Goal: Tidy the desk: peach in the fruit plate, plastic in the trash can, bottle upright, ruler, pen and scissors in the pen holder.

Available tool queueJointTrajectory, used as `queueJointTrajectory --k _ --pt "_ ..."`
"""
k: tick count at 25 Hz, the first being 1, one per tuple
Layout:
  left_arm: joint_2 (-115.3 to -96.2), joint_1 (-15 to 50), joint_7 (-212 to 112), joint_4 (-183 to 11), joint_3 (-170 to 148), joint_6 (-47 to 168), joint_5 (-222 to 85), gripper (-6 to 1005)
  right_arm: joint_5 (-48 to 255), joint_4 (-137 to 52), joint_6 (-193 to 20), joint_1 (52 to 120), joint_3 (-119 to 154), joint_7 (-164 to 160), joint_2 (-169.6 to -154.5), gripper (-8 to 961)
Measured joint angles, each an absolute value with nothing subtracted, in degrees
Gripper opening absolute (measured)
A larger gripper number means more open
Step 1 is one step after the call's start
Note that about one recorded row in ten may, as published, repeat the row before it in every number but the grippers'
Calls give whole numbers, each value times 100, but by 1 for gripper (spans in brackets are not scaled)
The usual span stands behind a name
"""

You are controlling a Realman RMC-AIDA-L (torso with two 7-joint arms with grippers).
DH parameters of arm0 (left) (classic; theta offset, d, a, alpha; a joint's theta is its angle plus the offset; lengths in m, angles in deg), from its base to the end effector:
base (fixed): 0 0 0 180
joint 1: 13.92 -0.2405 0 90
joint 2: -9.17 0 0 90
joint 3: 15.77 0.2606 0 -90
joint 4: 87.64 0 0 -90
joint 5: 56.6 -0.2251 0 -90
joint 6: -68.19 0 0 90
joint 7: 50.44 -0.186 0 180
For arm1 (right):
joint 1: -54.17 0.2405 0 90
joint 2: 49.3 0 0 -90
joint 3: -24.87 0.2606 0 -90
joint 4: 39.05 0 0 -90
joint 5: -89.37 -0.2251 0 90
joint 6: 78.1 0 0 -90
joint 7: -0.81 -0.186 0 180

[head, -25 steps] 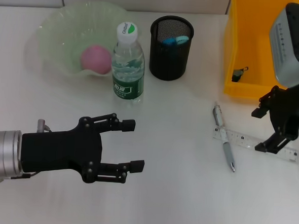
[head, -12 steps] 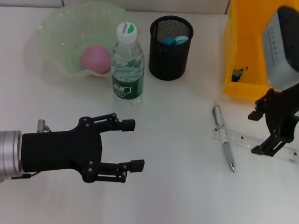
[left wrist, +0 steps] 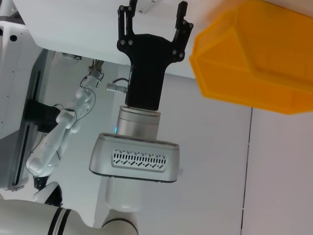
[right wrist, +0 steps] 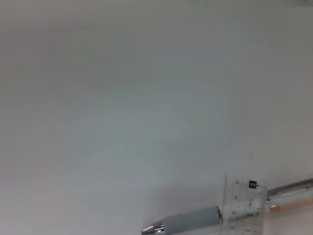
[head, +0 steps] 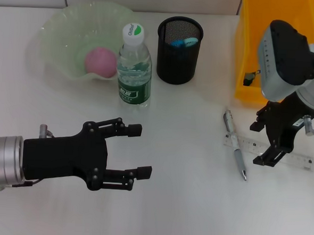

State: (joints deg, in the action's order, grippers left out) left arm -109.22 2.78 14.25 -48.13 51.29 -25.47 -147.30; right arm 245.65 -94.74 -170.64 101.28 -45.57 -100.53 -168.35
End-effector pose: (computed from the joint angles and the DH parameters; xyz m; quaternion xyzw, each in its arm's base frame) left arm -0.2491 0.2790 -0.0668 -0.9440 -0.1090 -0.3046 0.0653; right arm 0.2215 0.3905 -0.0508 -0.9607 0.0276 -0.2761 0.0105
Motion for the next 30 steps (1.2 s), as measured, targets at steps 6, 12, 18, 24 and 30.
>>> queueJointTrajectory --k 6,12,18,24,30 --pt "-10922 271 1424 -4817 5128 -2548 -14730 860 24676 -9295 -16798 10177 -4597 -10099 -16839 771" --pt "-10922 277 1424 -4818 5136 -2550 -14730 860 24699 -9185 -16730 10181 -4597 -10115 -16851 741" --pt "-10922 277 1424 -4818 5132 -2550 -14730 860 24695 -9072 -16651 10217 -4596 -10194 -16858 711" --pt "-10922 278 1424 -4818 5129 -2555 -14730 860 24663 -8968 -16577 10272 -4582 -10297 -16857 682" --pt "-10922 263 1425 -4818 5134 -2559 -14730 860 24665 -8931 -16512 10298 -4594 -10394 -16856 602"
